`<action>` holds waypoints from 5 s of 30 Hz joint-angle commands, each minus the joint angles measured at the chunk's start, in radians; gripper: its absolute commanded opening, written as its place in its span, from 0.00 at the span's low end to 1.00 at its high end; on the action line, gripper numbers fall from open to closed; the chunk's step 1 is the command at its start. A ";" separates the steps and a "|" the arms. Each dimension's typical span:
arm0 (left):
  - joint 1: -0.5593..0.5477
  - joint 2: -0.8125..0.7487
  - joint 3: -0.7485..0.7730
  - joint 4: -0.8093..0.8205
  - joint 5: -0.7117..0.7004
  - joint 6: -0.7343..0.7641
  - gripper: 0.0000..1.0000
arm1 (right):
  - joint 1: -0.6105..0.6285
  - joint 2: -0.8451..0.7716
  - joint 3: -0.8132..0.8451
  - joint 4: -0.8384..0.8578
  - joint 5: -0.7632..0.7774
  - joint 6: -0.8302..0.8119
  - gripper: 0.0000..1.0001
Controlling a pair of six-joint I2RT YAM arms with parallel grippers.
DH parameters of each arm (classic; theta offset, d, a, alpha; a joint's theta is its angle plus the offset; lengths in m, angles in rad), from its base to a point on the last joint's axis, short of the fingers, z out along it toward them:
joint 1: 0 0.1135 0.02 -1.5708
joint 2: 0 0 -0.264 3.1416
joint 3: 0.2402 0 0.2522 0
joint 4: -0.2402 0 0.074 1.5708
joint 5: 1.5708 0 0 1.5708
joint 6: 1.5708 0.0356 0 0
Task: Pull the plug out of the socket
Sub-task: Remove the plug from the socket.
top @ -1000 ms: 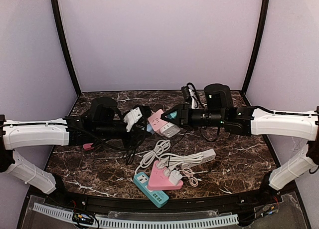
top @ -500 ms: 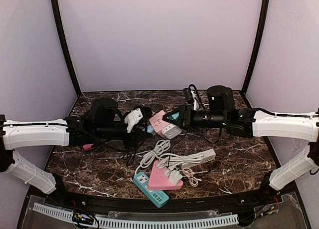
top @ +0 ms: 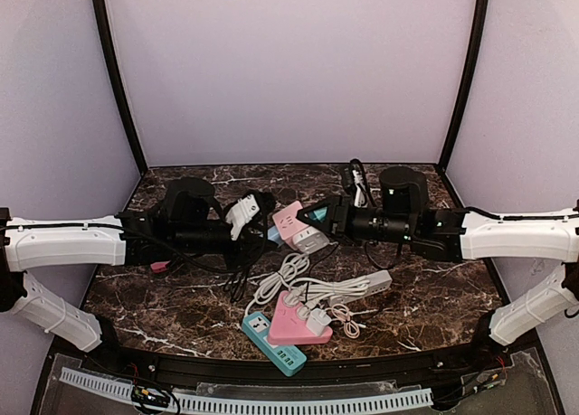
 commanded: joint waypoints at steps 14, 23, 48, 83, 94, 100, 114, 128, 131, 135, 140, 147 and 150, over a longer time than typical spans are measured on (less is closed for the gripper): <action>-0.007 -0.045 0.001 0.018 0.019 -0.008 0.01 | -0.007 -0.053 0.005 0.094 0.016 -0.002 0.00; -0.006 -0.042 0.000 0.017 0.036 0.002 0.01 | -0.039 -0.056 0.008 0.086 -0.032 0.004 0.00; -0.008 -0.035 0.023 -0.020 0.025 0.009 0.01 | 0.097 0.033 0.219 -0.263 0.297 -0.176 0.00; -0.008 -0.029 0.023 -0.030 0.008 0.029 0.01 | 0.022 0.088 0.240 -0.243 0.062 -0.179 0.00; -0.008 -0.032 0.023 -0.031 -0.006 0.031 0.01 | 0.062 0.130 0.354 -0.463 0.234 -0.277 0.00; -0.007 -0.035 0.021 -0.031 -0.011 0.032 0.01 | 0.059 0.124 0.363 -0.496 0.249 -0.286 0.00; -0.007 -0.034 0.017 -0.026 -0.011 0.033 0.01 | -0.030 0.054 0.221 -0.237 -0.040 -0.153 0.00; -0.008 -0.027 0.018 -0.025 -0.008 0.033 0.01 | -0.050 0.031 0.172 -0.127 -0.114 -0.086 0.00; -0.007 -0.027 0.018 -0.025 -0.008 0.032 0.01 | -0.050 0.034 0.169 -0.120 -0.119 -0.080 0.00; -0.007 -0.029 0.018 -0.026 -0.011 0.033 0.00 | -0.050 0.035 0.163 -0.107 -0.120 -0.077 0.00; -0.007 -0.033 0.019 -0.027 -0.016 0.036 0.01 | -0.048 0.045 0.181 -0.180 -0.070 -0.124 0.00; -0.007 -0.032 0.018 -0.031 -0.030 0.043 0.01 | -0.045 0.049 0.201 -0.328 0.030 -0.202 0.00; -0.008 -0.031 0.019 -0.032 -0.034 0.045 0.01 | -0.045 0.051 0.218 -0.396 0.073 -0.231 0.00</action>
